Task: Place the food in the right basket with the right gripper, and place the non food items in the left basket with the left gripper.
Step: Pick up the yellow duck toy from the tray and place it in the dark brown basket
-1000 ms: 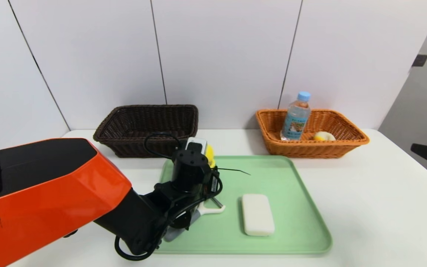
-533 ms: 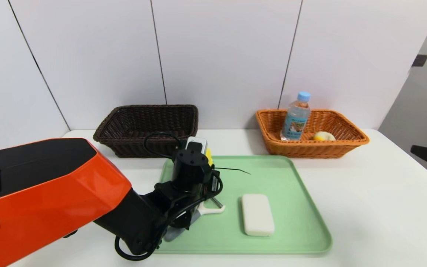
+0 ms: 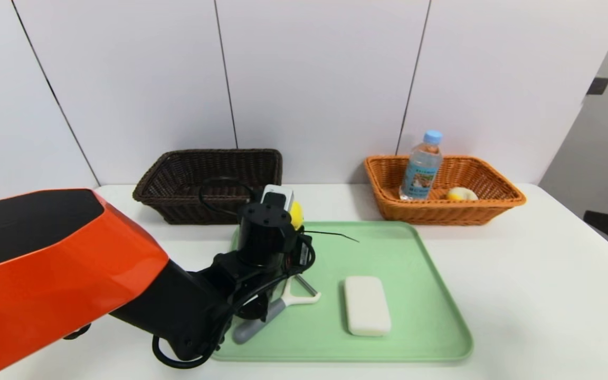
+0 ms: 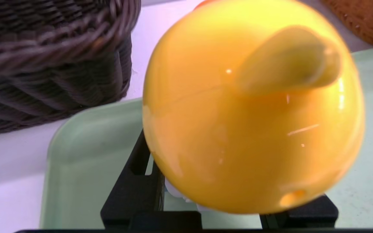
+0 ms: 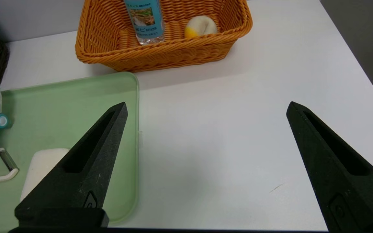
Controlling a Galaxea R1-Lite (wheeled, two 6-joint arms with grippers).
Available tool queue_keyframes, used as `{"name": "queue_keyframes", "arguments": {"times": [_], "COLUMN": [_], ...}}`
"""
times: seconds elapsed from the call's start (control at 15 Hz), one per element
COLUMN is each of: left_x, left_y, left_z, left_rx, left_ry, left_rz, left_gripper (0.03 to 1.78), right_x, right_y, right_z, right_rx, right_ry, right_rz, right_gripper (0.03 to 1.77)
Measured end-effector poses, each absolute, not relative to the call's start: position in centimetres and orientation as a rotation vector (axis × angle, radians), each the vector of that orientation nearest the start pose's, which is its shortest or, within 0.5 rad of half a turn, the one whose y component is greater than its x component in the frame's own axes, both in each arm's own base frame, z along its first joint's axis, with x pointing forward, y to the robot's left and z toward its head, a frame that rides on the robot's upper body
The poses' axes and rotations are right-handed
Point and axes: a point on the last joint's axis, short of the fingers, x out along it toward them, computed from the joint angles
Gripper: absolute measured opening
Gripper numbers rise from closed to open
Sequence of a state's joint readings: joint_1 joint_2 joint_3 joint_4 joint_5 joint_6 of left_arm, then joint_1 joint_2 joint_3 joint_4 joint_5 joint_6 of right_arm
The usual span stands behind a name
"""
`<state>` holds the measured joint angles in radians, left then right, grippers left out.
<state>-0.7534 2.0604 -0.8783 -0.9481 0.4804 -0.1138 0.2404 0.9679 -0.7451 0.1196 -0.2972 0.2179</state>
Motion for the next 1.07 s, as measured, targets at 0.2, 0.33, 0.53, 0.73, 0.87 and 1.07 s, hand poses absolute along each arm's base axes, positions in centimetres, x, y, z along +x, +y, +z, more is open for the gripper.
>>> {"name": "queue_keyframes", "arguments": {"times": [0.2, 0.33, 0.53, 0.73, 0.87, 1.07], "left_x": [27.6, 27.2, 26.1, 24.5, 23.7, 22.9], "left_y": [-24.7, -24.7, -25.0, -25.2, -25.0, -23.8], "left_z": [12.3, 13.0, 14.3, 16.6, 19.0, 24.2], "left_rx": [0.012, 0.005, -0.002, -0.016, -0.027, -0.045], "left_ry": [0.177, 0.166, 0.157, 0.143, 0.135, 0.118], "left_rz": [-0.279, -0.288, -0.328, -0.399, -0.431, -0.434], "left_gripper": [0.75, 0.75, 0.75, 0.75, 0.75, 0.75], "right_x": [11.0, 11.0, 10.8, 10.7, 10.7, 10.7], "right_y": [2.0, 2.0, 2.0, 2.0, 2.0, 2.0], "right_z": [24.8, 24.7, 24.5, 24.4, 24.4, 24.3], "right_rx": [0.125, 0.124, 0.123, 0.124, 0.125, 0.124], "right_ry": [0.322, 0.324, 0.327, 0.328, 0.327, 0.329], "right_rz": [-0.091, -0.091, -0.091, -0.091, -0.091, -0.090], "right_gripper": [1.70, 1.70, 1.70, 1.70, 1.70, 1.70]}}
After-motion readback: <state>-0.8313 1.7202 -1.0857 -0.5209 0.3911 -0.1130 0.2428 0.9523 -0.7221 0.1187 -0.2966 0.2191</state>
